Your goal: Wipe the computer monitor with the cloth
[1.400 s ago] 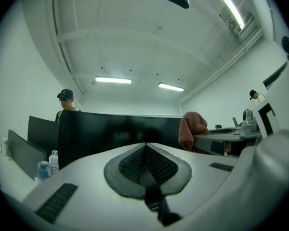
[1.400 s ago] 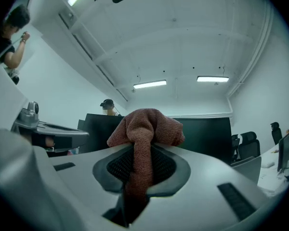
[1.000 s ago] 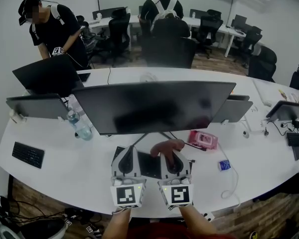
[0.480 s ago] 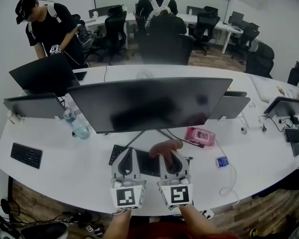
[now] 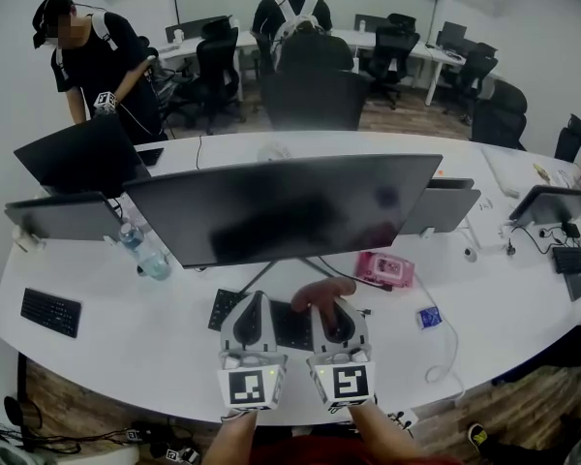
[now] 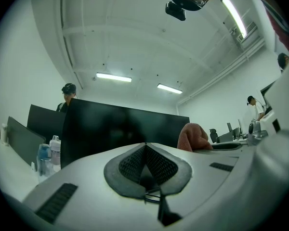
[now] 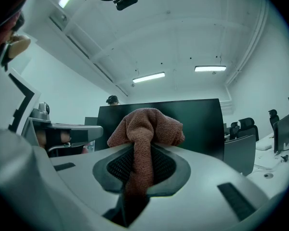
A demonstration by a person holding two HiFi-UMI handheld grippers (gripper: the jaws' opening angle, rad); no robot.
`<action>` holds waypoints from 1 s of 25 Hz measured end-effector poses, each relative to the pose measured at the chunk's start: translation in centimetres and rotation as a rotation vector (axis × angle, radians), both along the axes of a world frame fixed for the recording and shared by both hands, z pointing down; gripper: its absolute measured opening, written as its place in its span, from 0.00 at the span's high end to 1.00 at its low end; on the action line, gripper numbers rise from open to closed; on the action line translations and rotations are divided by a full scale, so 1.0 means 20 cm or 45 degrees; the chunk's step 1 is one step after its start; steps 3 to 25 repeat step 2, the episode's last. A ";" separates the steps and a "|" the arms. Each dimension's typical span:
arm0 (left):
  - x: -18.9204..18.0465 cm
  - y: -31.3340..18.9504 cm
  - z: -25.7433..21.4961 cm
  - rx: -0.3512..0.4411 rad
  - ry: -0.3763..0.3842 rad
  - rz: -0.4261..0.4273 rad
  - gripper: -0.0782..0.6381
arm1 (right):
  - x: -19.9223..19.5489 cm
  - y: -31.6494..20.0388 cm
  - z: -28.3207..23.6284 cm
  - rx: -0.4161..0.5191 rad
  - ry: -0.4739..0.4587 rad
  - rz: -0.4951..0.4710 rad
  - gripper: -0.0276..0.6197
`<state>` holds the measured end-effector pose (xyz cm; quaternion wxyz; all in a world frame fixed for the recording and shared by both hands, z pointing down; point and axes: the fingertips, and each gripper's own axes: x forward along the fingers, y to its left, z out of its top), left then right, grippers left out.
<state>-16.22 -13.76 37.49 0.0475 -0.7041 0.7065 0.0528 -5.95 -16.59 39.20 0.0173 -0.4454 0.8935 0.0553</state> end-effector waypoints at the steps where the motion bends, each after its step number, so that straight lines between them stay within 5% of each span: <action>1: 0.00 0.00 0.00 0.001 0.002 0.003 0.86 | 0.00 0.00 0.00 0.000 -0.004 -0.001 0.83; 25: 0.01 -0.01 0.00 0.001 0.004 0.006 0.86 | 0.00 -0.01 0.00 0.001 -0.008 -0.003 0.83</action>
